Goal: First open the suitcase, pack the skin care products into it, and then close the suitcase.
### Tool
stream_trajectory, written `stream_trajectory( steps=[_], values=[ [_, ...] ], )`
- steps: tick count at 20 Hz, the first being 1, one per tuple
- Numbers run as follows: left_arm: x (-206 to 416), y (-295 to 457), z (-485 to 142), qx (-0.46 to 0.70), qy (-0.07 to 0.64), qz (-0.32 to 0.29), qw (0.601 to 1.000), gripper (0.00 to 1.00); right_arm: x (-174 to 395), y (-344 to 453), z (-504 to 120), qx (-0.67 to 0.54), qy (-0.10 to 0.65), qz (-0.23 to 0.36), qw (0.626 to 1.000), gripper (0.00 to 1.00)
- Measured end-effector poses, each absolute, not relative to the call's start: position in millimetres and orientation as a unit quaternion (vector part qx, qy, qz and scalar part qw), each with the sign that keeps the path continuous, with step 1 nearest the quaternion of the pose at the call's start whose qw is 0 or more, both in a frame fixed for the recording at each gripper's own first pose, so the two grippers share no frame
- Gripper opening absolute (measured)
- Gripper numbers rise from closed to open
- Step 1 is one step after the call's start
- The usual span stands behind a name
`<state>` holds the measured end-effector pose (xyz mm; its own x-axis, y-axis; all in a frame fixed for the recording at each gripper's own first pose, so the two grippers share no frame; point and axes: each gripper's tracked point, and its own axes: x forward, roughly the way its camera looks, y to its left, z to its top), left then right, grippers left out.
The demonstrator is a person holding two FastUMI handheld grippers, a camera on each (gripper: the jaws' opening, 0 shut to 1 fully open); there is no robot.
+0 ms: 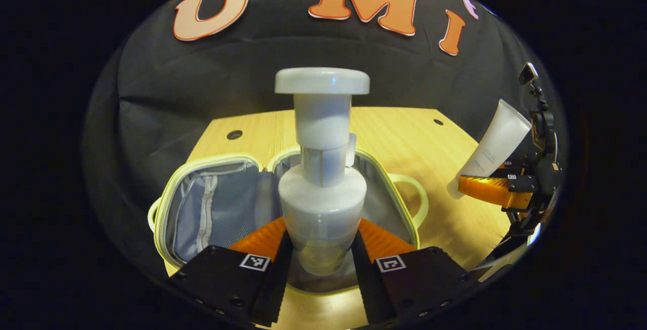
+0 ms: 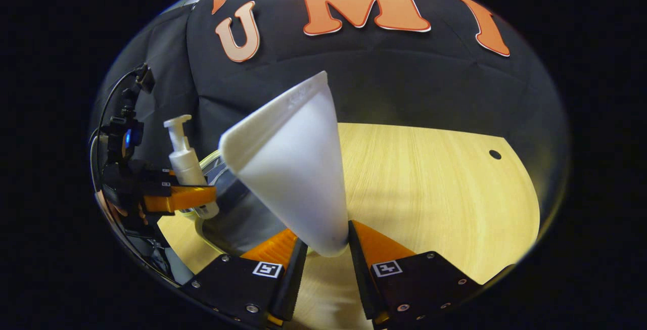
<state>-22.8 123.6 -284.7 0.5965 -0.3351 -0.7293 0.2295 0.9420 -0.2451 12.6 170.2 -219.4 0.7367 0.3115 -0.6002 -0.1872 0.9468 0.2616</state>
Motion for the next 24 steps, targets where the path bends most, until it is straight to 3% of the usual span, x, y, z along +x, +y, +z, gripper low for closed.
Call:
stream_trajectory(
  steps=[9, 17, 18, 19, 24],
  values=[
    [-45, 107, -335, -0.052, 0.531, -0.216, 0.818, 0.63, 10, 222, -213, 0.124, 0.345, 0.116, 0.923, 0.51],
    [-24, 114, -353, -0.068, 0.595, -0.162, 0.784, 0.61, 10, 250, -219, 0.141, 0.369, 0.153, 0.906, 0.50],
    [-18, 112, -352, -0.072, 0.591, -0.162, 0.787, 0.61, 11, 252, -221, 0.147, 0.373, 0.156, 0.903, 0.46],
    [-15, 113, -355, -0.072, 0.592, -0.157, 0.788, 0.61, 12, 255, -223, 0.153, 0.379, 0.162, 0.898, 0.51],
    [-2, 109, -373, -0.074, 0.590, -0.115, 0.796, 0.61, 17, 260, -230, 0.164, 0.393, 0.174, 0.888, 0.50]
  ],
)
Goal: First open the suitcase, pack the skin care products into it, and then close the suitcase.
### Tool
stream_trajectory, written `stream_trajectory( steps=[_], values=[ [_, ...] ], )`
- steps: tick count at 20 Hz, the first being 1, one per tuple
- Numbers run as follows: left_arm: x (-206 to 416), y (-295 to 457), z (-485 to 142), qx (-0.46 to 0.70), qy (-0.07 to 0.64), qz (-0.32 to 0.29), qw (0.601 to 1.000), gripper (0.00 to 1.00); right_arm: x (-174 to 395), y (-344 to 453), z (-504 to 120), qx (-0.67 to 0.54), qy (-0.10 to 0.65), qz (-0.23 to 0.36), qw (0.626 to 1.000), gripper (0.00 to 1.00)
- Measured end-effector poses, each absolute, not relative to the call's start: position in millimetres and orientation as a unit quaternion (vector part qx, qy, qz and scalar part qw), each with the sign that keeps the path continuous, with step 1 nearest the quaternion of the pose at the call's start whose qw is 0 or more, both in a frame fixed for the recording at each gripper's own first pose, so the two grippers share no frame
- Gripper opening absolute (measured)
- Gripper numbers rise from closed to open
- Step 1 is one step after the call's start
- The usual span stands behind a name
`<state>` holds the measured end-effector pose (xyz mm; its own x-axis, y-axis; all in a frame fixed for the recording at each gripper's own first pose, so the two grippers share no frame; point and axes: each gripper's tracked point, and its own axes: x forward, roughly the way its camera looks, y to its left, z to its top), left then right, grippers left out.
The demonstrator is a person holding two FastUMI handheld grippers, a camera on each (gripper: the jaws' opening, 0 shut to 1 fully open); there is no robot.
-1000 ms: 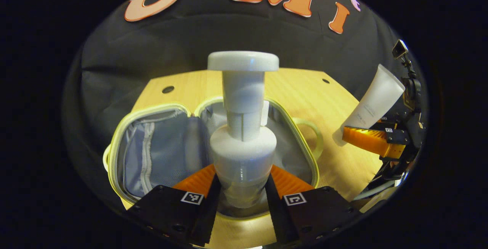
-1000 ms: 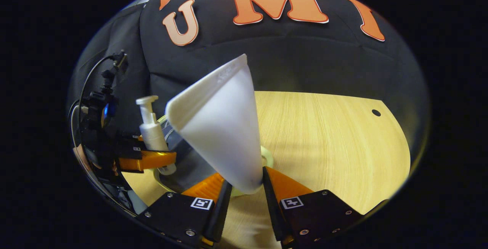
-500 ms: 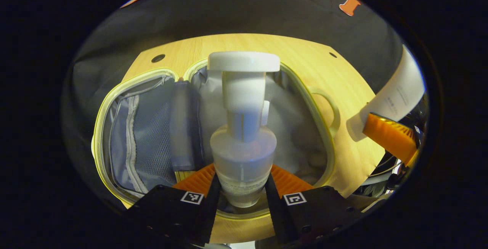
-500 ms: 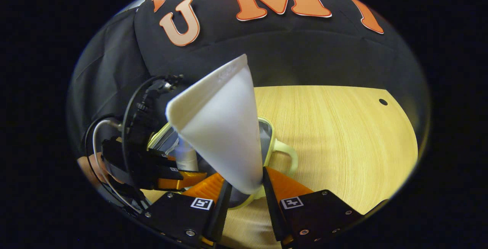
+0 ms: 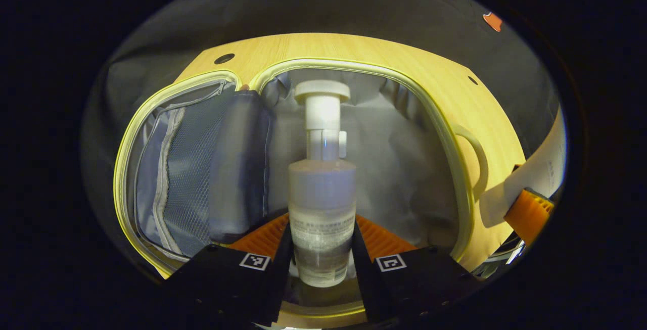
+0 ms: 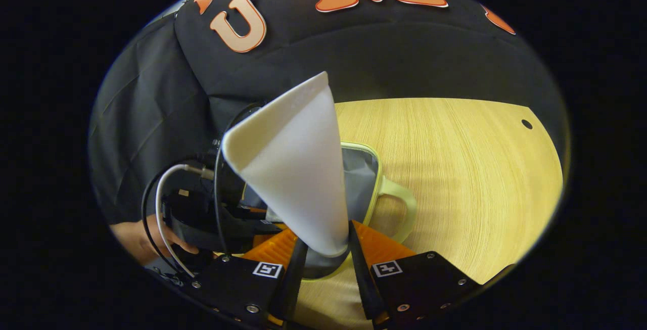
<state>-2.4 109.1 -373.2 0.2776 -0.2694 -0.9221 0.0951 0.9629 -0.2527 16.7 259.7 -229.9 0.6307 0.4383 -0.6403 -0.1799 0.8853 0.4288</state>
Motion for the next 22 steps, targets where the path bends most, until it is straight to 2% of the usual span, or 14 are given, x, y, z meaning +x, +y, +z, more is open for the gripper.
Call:
stream_trajectory(
  steps=[4, 7, 10, 12, 18, 20, 22],
  values=[
    [7, 116, -383, -0.077, 0.576, -0.068, 0.811, 0.61, 17, 263, -237, 0.174, 0.409, 0.183, 0.877, 0.51],
    [9, 107, -366, -0.101, 0.557, -0.078, 0.820, 0.64, 17, 268, -245, 0.181, 0.426, 0.190, 0.866, 0.51],
    [5, 122, -346, -0.104, 0.538, -0.069, 0.834, 0.79, 17, 272, -254, 0.185, 0.441, 0.191, 0.857, 0.50],
    [1, 136, -328, -0.107, 0.515, -0.059, 0.849, 0.82, 17, 276, -261, 0.190, 0.453, 0.191, 0.850, 0.51],
    [7, 217, -269, -0.049, 0.432, 0.010, 0.901, 0.81, 24, 287, -281, 0.202, 0.491, 0.164, 0.831, 0.51],
    [6, 234, -261, -0.054, 0.426, 0.026, 0.903, 0.81, 30, 291, -292, 0.211, 0.502, 0.136, 0.827, 0.40],
    [-3, 253, -259, -0.066, 0.429, 0.043, 0.900, 0.80, 37, 298, -300, 0.219, 0.509, 0.122, 0.823, 0.22]
  ],
)
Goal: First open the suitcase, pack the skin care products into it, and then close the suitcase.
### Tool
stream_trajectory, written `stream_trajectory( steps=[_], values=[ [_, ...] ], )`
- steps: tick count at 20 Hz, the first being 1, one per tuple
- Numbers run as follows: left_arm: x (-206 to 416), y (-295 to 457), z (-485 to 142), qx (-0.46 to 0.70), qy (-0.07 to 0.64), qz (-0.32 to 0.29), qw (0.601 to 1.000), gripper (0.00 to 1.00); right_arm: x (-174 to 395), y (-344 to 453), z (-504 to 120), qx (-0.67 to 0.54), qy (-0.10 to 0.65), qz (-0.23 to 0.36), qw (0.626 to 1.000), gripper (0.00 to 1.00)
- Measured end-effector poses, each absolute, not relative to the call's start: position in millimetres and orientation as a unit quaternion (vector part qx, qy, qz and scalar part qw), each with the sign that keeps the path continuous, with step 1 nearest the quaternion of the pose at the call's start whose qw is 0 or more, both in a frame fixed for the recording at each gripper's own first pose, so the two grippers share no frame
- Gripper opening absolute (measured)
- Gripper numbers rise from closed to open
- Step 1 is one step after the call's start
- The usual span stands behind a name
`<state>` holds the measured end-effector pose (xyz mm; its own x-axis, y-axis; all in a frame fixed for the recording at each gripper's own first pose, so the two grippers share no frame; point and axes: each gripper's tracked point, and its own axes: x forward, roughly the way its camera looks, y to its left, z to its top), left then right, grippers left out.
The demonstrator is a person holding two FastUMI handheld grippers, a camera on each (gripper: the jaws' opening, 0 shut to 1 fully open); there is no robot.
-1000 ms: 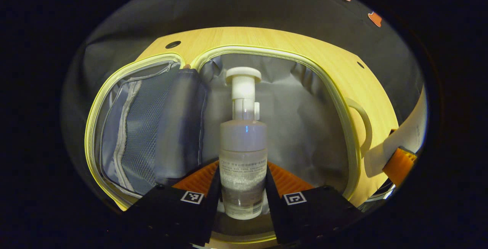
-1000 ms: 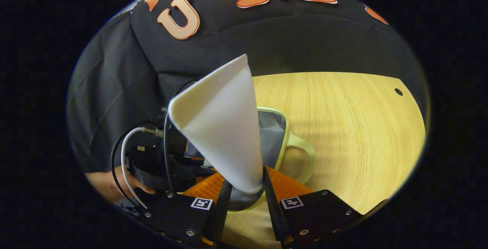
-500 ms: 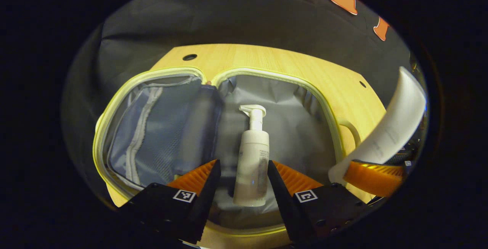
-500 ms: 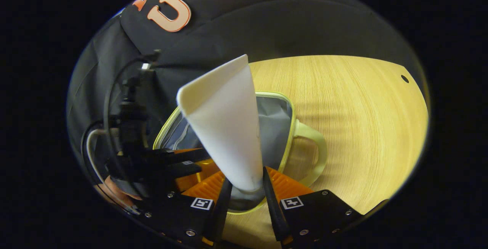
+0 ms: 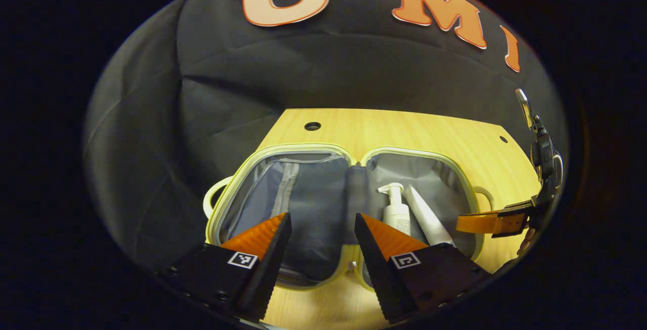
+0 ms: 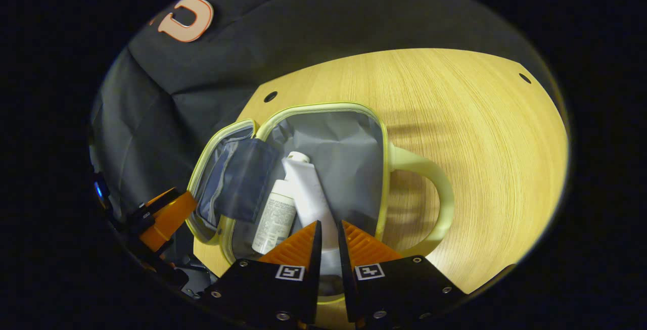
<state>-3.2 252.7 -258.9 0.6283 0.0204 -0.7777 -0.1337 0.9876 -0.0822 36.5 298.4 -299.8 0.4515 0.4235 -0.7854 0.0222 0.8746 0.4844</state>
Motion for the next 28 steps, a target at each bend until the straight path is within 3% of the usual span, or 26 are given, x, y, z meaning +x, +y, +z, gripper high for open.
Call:
stream_trajectory(
  steps=[7, 11, 12, 13, 16, 22, 24, 28],
  values=[
    [-9, 327, -285, -0.070, 0.432, 0.107, 0.893, 0.80, 35, 302, -295, 0.211, 0.503, 0.118, 0.830, 0.20],
    [-9, 371, -295, -0.091, 0.425, 0.144, 0.889, 0.84, 48, 285, -269, 0.213, 0.457, 0.105, 0.857, 0.20],
    [-8, 382, -298, -0.091, 0.424, 0.153, 0.888, 0.84, 50, 279, -263, 0.214, 0.444, 0.098, 0.865, 0.36],
    [-6, 390, -300, -0.092, 0.421, 0.158, 0.889, 0.84, 53, 270, -257, 0.210, 0.432, 0.087, 0.873, 0.30],
    [1, 412, -306, -0.089, 0.409, 0.172, 0.891, 0.90, 61, 241, -241, 0.199, 0.394, 0.056, 0.895, 0.49],
    [13, 447, -323, -0.137, 0.397, 0.207, 0.884, 0.89, 58, 189, -200, 0.166, 0.325, 0.001, 0.931, 0.77],
    [17, 459, -335, -0.175, 0.400, 0.221, 0.872, 0.89, 55, 176, -183, 0.148, 0.306, -0.010, 0.940, 0.85],
    [22, 468, -366, -0.253, 0.427, 0.213, 0.842, 0.94, 52, 157, -149, 0.106, 0.267, -0.021, 0.957, 0.92]
  ],
)
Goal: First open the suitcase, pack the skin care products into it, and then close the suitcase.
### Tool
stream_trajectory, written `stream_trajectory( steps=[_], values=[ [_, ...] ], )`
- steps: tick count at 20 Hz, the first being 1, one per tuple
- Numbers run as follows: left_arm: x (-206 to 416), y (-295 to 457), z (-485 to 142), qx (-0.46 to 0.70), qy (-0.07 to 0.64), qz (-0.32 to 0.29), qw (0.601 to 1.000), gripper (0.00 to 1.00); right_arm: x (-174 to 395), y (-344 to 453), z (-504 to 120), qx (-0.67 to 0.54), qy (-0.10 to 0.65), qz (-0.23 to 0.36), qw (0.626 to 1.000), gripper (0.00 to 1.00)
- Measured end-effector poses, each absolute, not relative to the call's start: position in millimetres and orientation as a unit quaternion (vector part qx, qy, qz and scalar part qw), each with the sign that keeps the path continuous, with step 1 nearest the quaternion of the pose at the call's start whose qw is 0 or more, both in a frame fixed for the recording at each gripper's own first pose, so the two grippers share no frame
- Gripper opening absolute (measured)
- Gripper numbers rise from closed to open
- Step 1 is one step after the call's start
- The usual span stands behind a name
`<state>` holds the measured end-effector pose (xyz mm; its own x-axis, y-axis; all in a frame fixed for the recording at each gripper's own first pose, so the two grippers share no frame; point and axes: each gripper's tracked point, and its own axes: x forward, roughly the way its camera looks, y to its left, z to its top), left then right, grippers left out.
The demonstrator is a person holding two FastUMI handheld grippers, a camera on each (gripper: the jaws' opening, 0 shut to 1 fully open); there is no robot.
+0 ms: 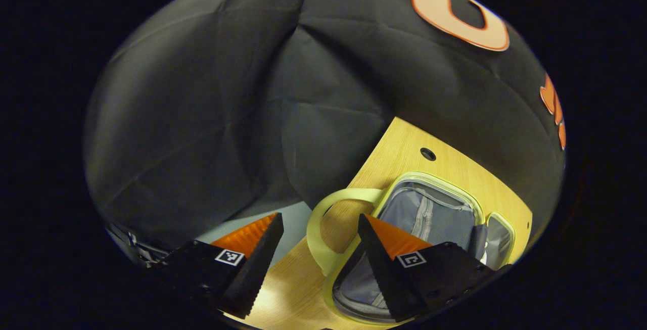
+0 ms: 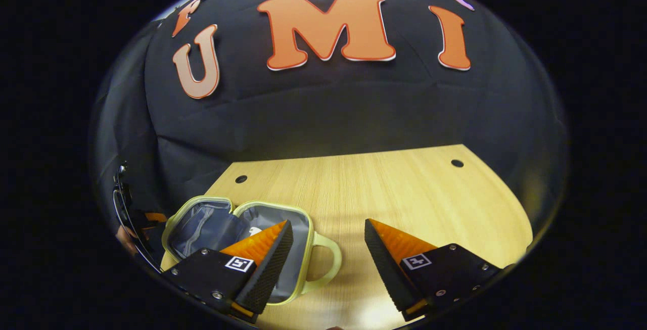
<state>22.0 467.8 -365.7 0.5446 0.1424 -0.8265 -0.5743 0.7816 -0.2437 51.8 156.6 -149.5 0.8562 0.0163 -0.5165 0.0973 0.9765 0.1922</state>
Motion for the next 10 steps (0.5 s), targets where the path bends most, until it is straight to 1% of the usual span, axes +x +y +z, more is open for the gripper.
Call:
stream_trajectory(
  steps=[1, 2, 3, 4, 5, 7, 9, 10],
  values=[
    [22, 464, -370, -0.275, 0.436, 0.207, 0.832, 0.94, 52, 153, -143, 0.099, 0.260, -0.023, 0.960, 0.92],
    [24, 471, -376, -0.281, 0.441, 0.206, 0.827, 0.89, 51, 150, -134, 0.093, 0.254, -0.024, 0.963, 0.92],
    [25, 475, -384, -0.289, 0.451, 0.203, 0.820, 0.94, 49, 148, -128, 0.088, 0.247, -0.026, 0.965, 0.92],
    [29, 476, -391, -0.303, 0.458, 0.196, 0.813, 0.94, 49, 145, -124, 0.084, 0.242, -0.028, 0.966, 0.92],
    [32, 470, -398, -0.322, 0.465, 0.189, 0.802, 0.89, 49, 141, -119, 0.079, 0.235, -0.030, 0.968, 0.92],
    [33, 464, -415, -0.349, 0.488, 0.183, 0.779, 0.70, 46, 129, -108, 0.063, 0.225, -0.036, 0.972, 0.93],
    [26, 462, -424, -0.356, 0.507, 0.180, 0.763, 0.35, 44, 117, -100, 0.046, 0.216, -0.046, 0.974, 0.93],
    [24, 463, -427, -0.355, 0.511, 0.178, 0.762, 0.17, 43, 110, -97, 0.039, 0.211, -0.051, 0.975, 0.93]
  ],
)
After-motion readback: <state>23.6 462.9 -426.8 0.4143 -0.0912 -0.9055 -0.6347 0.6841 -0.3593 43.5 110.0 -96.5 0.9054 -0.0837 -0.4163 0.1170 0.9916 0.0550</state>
